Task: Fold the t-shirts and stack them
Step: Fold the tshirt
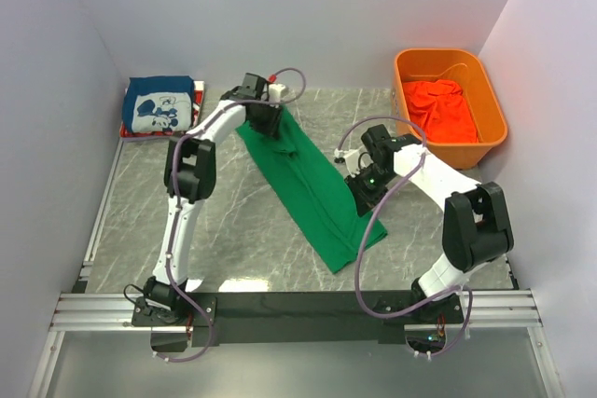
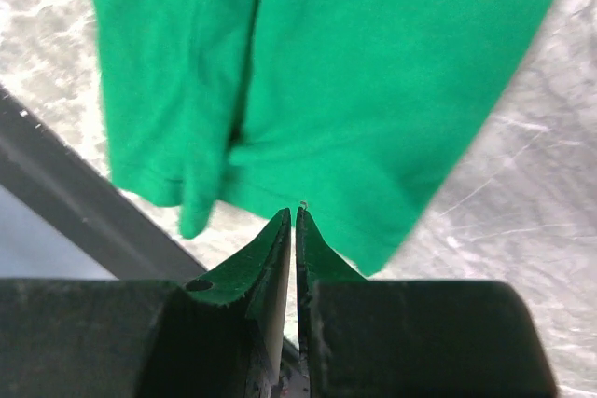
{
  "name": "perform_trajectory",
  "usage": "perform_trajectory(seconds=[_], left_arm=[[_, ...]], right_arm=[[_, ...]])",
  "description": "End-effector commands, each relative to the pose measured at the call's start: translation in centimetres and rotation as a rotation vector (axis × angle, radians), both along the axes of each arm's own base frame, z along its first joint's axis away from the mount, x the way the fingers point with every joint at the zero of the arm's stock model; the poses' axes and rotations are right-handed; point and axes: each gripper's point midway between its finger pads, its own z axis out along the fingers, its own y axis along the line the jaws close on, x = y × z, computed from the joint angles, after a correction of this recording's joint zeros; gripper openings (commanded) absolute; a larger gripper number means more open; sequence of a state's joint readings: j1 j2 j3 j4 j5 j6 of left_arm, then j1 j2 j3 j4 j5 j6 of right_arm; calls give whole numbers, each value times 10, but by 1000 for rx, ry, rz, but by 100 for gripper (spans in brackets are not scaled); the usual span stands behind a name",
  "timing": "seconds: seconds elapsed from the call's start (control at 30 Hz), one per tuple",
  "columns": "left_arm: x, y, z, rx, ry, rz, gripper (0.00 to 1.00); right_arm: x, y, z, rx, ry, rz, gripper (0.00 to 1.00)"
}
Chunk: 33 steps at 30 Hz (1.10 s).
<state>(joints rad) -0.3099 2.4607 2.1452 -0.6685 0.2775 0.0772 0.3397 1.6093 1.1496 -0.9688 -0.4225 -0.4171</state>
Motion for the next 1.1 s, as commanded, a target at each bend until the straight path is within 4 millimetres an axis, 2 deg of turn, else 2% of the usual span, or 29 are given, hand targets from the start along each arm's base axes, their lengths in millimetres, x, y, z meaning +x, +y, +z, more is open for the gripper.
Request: perform_trajectory(seconds=[0.0,0.07,0.1,0.2,0.3,0.4,0.53,0.57,0.63,0.7,0.77,0.83,0.93,1.03,1.07], left_arm=[[37,-21,51,-30,-229,-30,45],[43,-20,78,-54,-312,-23,53],[45,-17,103,-77,-375,-11,56],[40,-5,140,-108,-438,17,64],[26,1,158,-151,-422,34,69],[10,13,159,-184,-362,62,69],[-10,23,153,-224,-282,113,66],[-20,24,144,-227,-235,115,63],[-27,27,139,-220,-206,126,61],[-40,28,122,-217,-135,136,58],[-50,27,107,-222,-76,147,57],[-55,25,96,-231,-35,149,56],[-60,22,74,-231,37,159,53],[-59,17,60,-228,76,153,50],[-57,16,56,-227,83,151,50]], right_arm=[[21,2,-4,-14,-63,2,13],[26,4,-16,-39,-46,5,12],[27,5,-21,-50,-38,0,12],[23,7,-43,-89,31,-1,10],[15,11,-53,-103,61,13,8],[-4,16,-64,-124,101,53,7],[-37,27,-68,-121,166,111,6],[-46,30,-67,-111,190,128,6],[-63,48,-61,-78,206,203,6],[-76,64,-48,-16,241,259,6],[-99,90,-27,117,320,332,7],[-106,97,-15,179,346,355,7],[-95,93,-6,194,294,343,9],[-65,86,2,188,147,260,9],[-48,89,7,205,75,218,12]])
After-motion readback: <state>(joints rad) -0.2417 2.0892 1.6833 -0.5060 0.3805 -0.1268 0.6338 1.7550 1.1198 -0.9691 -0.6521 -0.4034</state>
